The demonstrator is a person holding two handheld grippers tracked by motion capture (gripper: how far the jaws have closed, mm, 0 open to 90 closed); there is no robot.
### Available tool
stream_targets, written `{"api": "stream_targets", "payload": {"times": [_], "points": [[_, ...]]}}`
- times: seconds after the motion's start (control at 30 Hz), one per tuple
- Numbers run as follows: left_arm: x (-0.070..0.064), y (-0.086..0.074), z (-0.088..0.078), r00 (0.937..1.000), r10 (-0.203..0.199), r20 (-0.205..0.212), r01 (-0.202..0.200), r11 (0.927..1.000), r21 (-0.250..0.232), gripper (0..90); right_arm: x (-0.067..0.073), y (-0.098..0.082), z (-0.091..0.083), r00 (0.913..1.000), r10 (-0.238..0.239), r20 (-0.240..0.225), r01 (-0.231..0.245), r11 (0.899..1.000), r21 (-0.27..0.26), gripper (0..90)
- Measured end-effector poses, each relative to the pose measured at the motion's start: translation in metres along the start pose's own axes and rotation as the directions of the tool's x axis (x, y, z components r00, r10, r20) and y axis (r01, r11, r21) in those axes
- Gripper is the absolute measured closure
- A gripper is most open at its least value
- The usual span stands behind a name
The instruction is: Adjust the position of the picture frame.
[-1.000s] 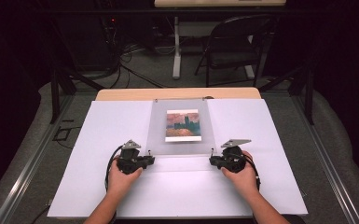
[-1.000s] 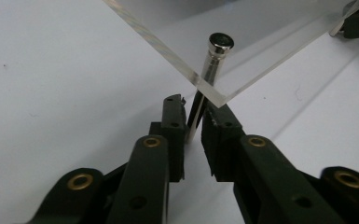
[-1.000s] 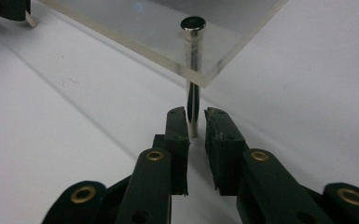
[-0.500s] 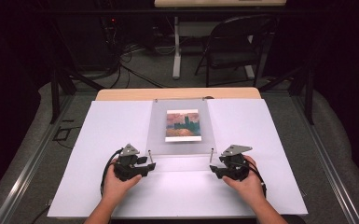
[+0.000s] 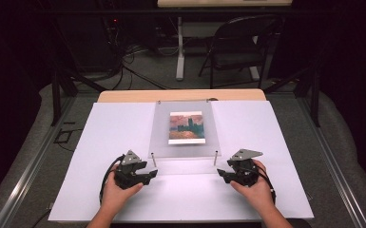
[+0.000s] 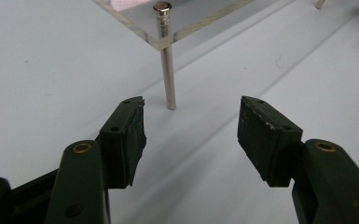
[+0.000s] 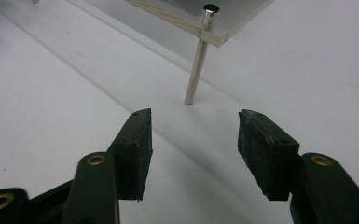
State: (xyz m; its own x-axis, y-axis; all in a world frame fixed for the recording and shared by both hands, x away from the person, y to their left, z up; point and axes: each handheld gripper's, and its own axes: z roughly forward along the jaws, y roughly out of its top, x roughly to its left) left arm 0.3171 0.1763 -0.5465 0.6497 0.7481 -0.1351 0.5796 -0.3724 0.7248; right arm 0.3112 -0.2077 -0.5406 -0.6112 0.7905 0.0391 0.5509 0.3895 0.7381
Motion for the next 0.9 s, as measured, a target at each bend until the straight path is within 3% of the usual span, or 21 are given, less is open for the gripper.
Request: {"api": "stream_targets", "payload": {"times": [0.3,0.5,0.57,0.7,0.9], "points": [[0.004,0.000,-0.005,0.9961,-0.088,0.002,0.088,0.9961,0.004,37.7,0.002,0.003,-0.001,0.9998,0.003,-0.020,-0.003,1.000,0.006,39.7],[0.004,0.008,-0.014,0.9961,-0.088,-0.006,0.088,0.9961,-0.007,37.5,-0.004,0.007,-0.003,0.9993,0.017,-0.032,-0.015,0.999,0.038,40.1],[0.004,0.010,-0.018,0.9946,-0.103,0.016,0.103,0.9947,-0.008,40.7,-0.005,0.008,-0.006,0.9992,0.023,-0.033,-0.022,0.999,0.043,39.5],[0.004,0.015,-0.025,0.9977,-0.067,-0.001,0.067,0.9977,-0.003,40.7,-0.009,0.011,-0.013,0.9996,0.013,-0.027,-0.013,1.000,0.028,39.1],[0.011,0.027,-0.034,0.9943,-0.105,0.015,0.106,0.9943,-0.017,40.5,-0.015,0.018,-0.021,0.9998,0.011,-0.017,-0.011,1.000,0.009,40.4]]}}
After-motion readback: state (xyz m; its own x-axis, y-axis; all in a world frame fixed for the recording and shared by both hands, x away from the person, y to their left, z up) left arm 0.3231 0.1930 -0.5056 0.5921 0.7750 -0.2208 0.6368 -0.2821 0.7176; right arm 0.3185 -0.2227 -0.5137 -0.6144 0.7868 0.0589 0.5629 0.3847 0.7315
